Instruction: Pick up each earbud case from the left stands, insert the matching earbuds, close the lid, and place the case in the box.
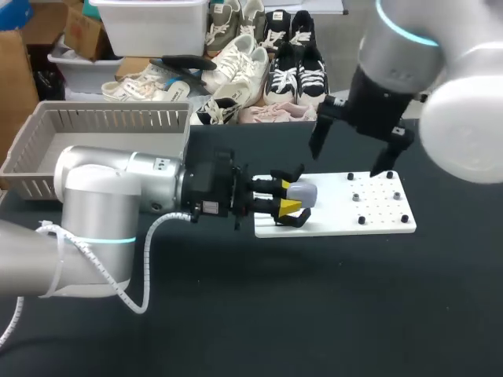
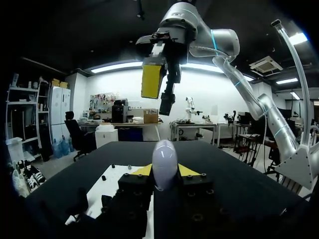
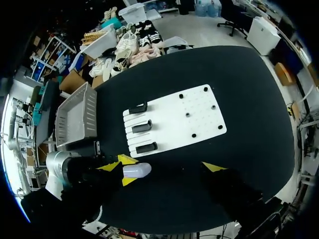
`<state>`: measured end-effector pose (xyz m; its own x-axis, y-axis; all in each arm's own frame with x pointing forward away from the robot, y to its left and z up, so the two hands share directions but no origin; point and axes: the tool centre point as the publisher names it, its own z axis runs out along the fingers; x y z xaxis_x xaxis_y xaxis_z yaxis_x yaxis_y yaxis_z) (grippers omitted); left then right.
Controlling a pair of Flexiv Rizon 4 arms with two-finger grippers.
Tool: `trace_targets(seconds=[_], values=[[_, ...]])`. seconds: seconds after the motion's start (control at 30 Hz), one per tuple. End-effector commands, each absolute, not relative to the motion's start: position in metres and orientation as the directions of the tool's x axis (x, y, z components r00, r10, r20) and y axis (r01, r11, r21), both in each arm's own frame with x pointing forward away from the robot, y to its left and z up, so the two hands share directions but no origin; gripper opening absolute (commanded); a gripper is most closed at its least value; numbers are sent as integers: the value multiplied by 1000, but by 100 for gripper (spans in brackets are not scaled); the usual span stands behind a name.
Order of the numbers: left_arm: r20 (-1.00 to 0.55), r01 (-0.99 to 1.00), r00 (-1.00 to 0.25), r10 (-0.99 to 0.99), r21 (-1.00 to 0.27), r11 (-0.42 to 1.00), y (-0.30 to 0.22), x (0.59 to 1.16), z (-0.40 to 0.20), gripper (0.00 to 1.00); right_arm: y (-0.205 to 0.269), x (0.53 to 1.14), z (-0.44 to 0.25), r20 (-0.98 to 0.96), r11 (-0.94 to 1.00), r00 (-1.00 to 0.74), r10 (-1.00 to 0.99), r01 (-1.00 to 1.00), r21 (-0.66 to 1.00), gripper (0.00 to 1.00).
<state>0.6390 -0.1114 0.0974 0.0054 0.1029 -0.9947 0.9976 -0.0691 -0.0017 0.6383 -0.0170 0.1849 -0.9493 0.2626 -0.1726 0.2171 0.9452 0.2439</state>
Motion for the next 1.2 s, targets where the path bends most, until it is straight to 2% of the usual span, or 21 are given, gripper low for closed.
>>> trace_targets(seconds=[0.03,0.47,0.8,1.2], values=[[-994,1000,7,109,6,-12,-89,630,109,0,-44,616,187,-324,918,-895,307,188,349,100],[-983,978,-5,181,33,204,-9,661,134,0,-53,615,185,-343,909,-877,335,205,363,100],[-962,921,-96,256,12,388,48,704,141,0,-53,615,185,-343,909,-877,335,205,363,100],[-911,820,-256,325,-26,572,102,775,118,0,-53,615,185,-343,909,-877,335,205,363,100]])
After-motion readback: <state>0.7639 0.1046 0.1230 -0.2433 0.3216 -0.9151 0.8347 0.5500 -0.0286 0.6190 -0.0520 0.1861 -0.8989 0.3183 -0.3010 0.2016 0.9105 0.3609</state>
